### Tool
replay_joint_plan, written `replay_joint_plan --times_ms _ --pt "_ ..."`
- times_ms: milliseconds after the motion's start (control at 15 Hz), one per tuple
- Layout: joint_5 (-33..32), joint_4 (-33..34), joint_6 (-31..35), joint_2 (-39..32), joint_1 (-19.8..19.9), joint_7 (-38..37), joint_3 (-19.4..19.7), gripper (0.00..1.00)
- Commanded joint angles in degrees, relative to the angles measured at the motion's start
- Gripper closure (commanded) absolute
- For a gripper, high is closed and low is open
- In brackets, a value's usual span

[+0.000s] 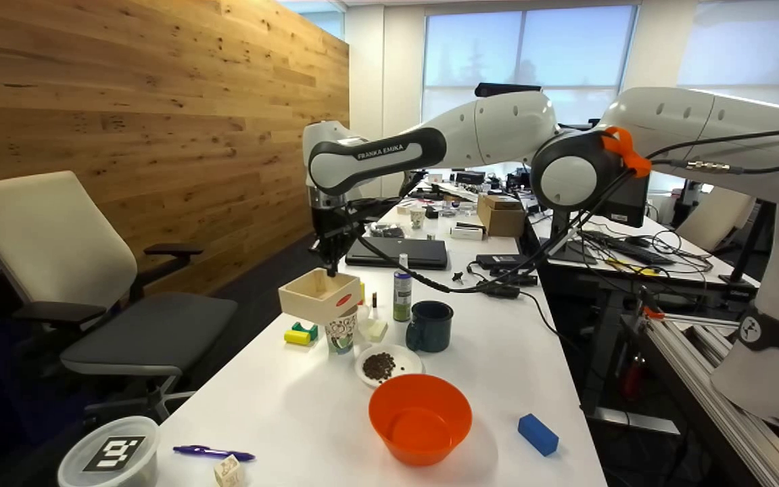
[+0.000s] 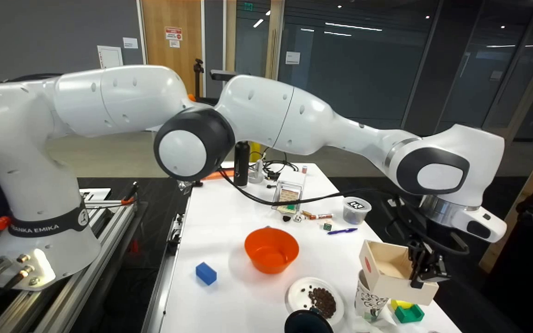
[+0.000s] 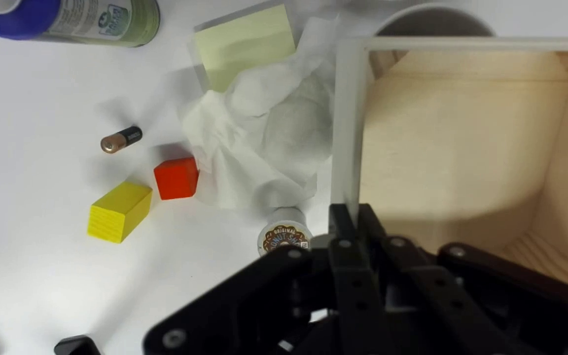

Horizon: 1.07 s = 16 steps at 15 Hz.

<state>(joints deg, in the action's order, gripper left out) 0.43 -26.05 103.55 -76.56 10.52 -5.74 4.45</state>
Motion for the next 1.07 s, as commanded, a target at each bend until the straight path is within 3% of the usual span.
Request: replay_joint_plan --times_ms 0,533,1000 --pt "-0.50 0.69 -1.06 0.21 0.99 3.40 -0.35 0.98" --pt "0.12 0.10 -5.36 2.55 3.46 7.46 -1.04 0.98" --pt "-0.24 -0.39 -9.78 3.39 2.91 12.60 -1.40 0.98"
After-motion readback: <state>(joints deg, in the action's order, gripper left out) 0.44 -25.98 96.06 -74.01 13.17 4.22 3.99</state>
